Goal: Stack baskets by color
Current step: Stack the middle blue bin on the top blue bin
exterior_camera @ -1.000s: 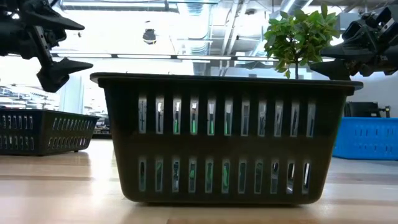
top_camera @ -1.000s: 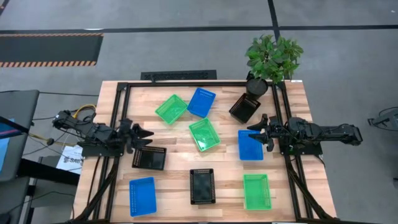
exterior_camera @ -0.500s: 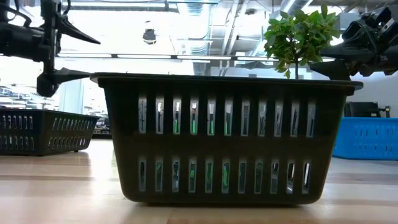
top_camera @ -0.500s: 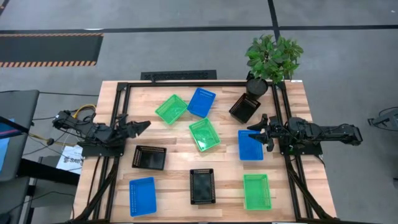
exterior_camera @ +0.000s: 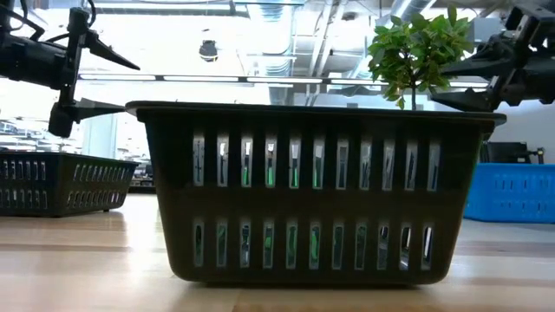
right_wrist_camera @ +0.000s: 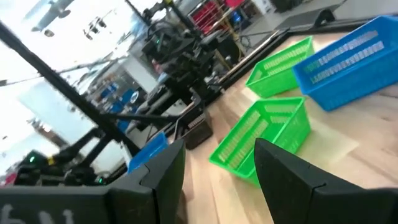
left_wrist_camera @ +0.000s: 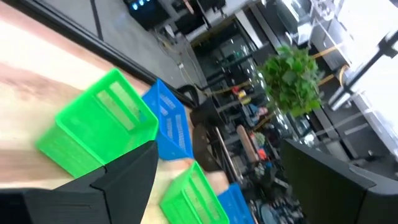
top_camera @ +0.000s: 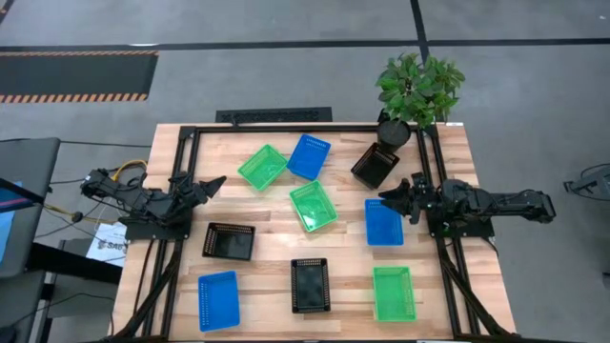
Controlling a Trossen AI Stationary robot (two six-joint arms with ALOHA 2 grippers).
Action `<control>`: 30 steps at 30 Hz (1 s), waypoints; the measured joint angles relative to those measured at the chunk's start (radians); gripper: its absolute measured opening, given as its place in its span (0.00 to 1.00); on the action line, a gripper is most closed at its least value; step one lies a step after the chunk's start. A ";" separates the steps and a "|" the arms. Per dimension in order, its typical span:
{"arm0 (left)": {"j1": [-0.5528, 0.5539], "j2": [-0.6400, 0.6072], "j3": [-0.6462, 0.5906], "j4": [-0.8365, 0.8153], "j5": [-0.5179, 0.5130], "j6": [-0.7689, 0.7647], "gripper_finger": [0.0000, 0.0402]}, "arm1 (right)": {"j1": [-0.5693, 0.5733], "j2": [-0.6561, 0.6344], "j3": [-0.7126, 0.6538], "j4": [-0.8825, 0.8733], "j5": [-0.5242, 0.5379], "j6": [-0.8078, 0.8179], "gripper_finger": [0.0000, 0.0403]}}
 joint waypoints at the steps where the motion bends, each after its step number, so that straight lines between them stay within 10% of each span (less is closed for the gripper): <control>1: 0.000 0.000 0.000 0.000 -0.010 -0.001 0.81 | 0.000 0.000 0.000 0.001 0.010 0.019 0.53; 21: 0.000 0.000 -0.004 0.056 -0.015 0.013 0.81 | -0.071 0.000 -0.001 0.042 0.037 0.189 0.53; 30: 0.000 0.000 -0.004 0.261 0.158 0.062 0.81 | -0.142 0.000 -0.002 0.063 0.061 0.262 0.53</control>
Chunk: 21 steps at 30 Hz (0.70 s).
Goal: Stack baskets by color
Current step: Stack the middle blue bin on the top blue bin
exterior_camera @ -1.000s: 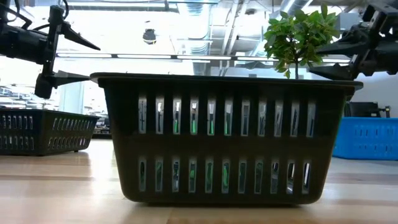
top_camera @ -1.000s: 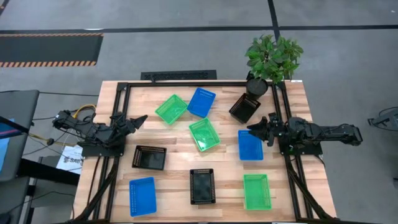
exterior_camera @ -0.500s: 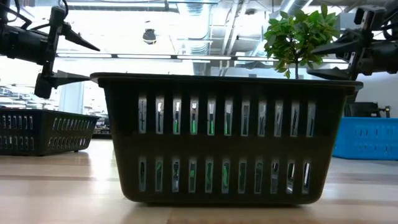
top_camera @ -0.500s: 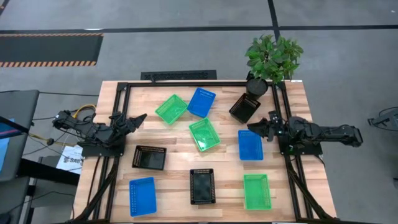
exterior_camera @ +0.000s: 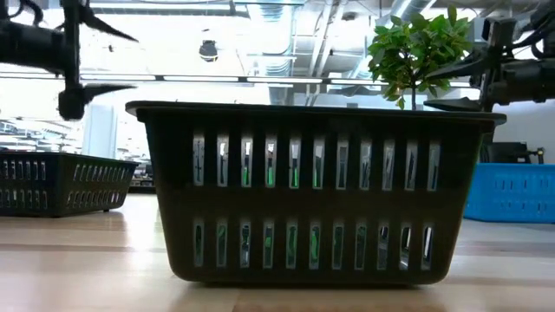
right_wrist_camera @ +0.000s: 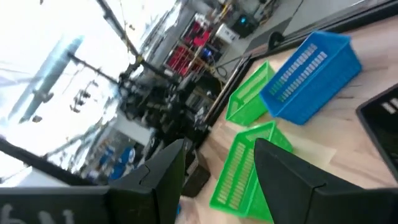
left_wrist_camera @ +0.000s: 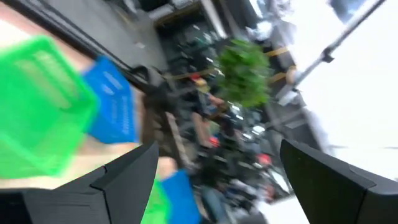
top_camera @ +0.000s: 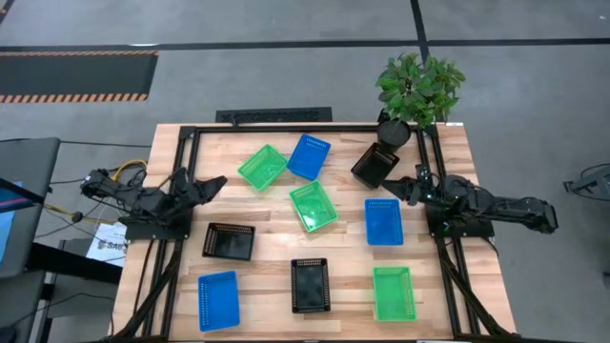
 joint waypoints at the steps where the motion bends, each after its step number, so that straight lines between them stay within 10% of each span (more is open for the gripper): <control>1: 0.000 0.000 0.000 0.042 0.031 0.026 0.81 | -0.007 0.000 0.000 0.015 0.000 0.005 0.53; 11: 0.000 0.000 0.013 0.513 0.081 0.297 0.81 | -0.052 0.000 0.002 0.322 -0.001 -0.003 0.53; 21: 0.000 0.116 0.290 0.470 0.093 0.607 0.81 | -0.111 0.005 0.187 0.409 0.080 -0.268 0.53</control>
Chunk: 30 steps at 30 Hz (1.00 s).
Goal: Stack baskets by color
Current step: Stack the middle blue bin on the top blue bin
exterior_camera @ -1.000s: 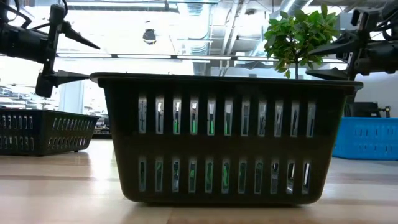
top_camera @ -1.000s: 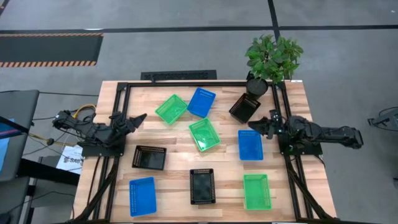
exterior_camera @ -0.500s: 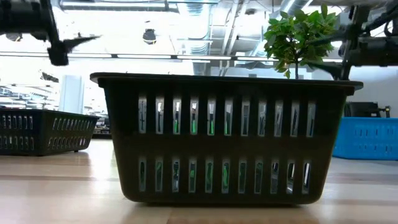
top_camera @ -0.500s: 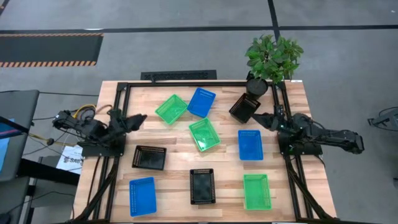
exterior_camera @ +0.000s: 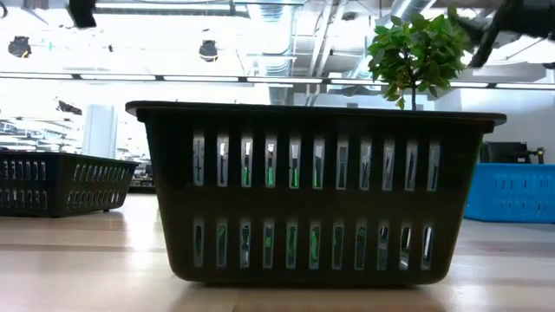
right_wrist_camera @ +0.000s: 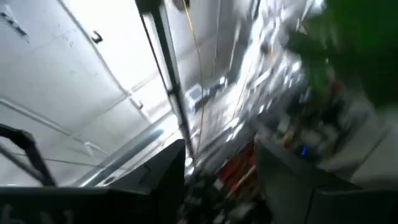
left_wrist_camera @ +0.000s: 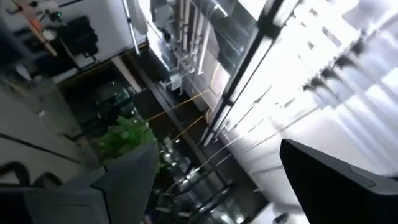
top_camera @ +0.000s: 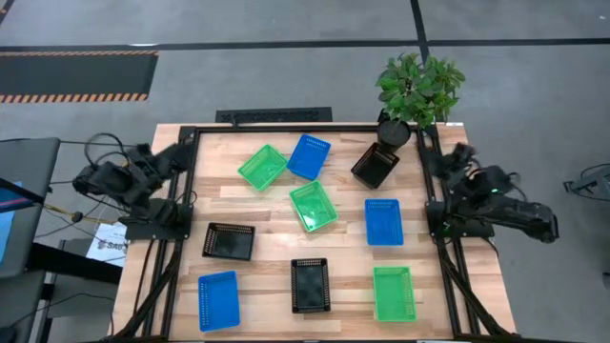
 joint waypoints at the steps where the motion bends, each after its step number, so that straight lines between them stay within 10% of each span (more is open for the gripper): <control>1: 0.000 0.024 0.039 -0.041 0.001 0.017 0.81 | -0.005 0.006 0.030 -0.002 0.014 -0.052 0.53; 10: 0.000 0.221 0.359 -0.424 -0.073 -0.030 0.81 | -0.037 0.158 0.398 -0.460 0.131 -0.319 0.53; 23: 0.001 0.419 0.643 -0.763 -0.097 -0.146 0.81 | -0.104 0.616 0.870 -1.333 0.253 -0.109 0.53; 30: 0.002 0.531 0.711 -0.766 0.108 -0.175 0.81 | -0.135 0.726 0.960 -1.486 0.154 -0.066 0.53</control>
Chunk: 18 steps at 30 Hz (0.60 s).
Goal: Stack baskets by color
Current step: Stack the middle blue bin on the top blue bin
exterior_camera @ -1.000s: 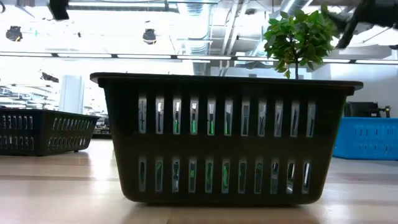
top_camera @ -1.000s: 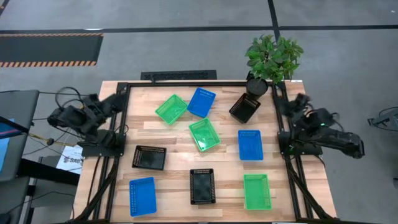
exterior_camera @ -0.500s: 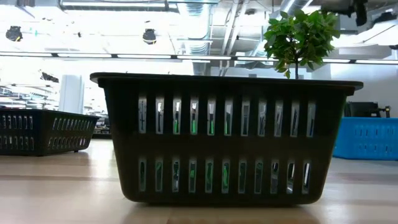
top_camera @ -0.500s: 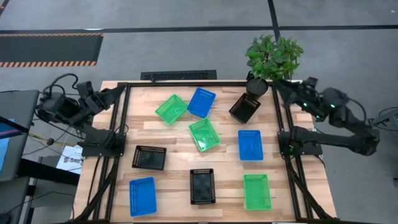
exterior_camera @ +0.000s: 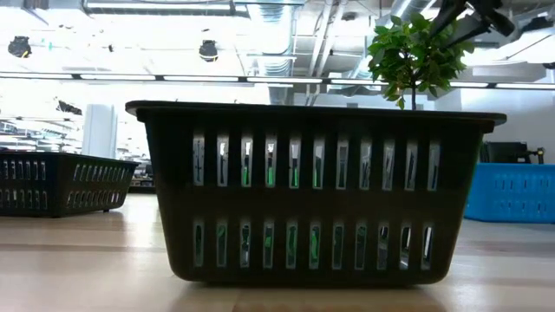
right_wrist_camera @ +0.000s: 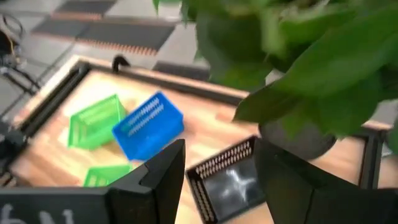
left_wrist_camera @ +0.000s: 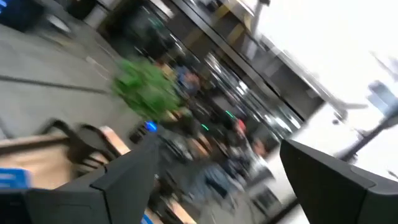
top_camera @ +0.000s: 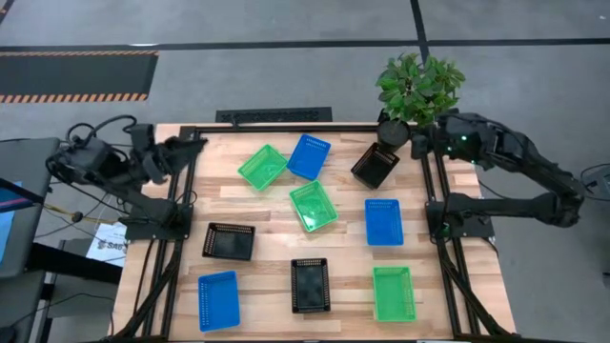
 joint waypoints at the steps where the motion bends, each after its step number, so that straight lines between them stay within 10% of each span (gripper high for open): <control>1: 0.003 0.021 0.014 -0.001 0.029 -0.006 0.81 | -0.003 0.006 0.001 -0.014 -0.017 0.005 0.53; 18: 0.460 0.300 0.214 -0.283 0.494 -0.098 0.81 | 0.009 0.104 0.000 -0.230 -0.114 0.270 0.53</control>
